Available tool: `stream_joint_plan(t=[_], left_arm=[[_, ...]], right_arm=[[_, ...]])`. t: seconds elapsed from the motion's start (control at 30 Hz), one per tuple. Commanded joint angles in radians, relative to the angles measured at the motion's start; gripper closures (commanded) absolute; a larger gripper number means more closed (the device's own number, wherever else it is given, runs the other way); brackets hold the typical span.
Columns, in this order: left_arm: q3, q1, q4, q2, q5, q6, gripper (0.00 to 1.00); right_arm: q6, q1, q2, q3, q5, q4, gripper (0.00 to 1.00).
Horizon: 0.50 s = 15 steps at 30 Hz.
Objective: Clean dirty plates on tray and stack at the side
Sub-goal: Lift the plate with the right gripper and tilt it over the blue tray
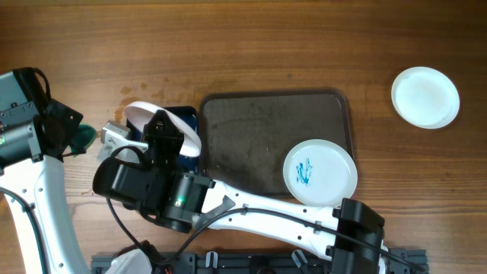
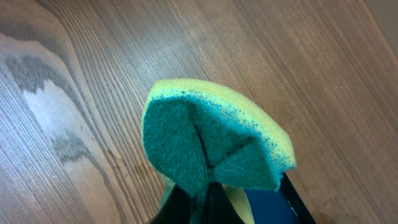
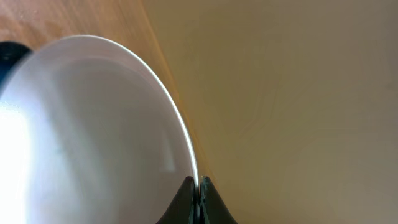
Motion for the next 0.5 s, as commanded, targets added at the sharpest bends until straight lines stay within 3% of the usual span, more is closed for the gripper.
stream_joint_plan(t=[0.0,0.37,0.47], left_arm=[[0.021,0.006,0.004,-0.021,0.010,0.023,0.96],[0.021,0.006,0.002,-0.021,0.021,0.023,0.96],[0.021,0.006,0.001,-0.021,0.020,0.023,0.96]], right_arm=[[-0.048,0.019,0.006,0.027,0.129,0.062,0.96],[-0.001,0.036,0.005,0.028,-0.165,0.018,0.96],[-0.002,0.035,0.013,0.027,-0.054,0.068,0.96]])
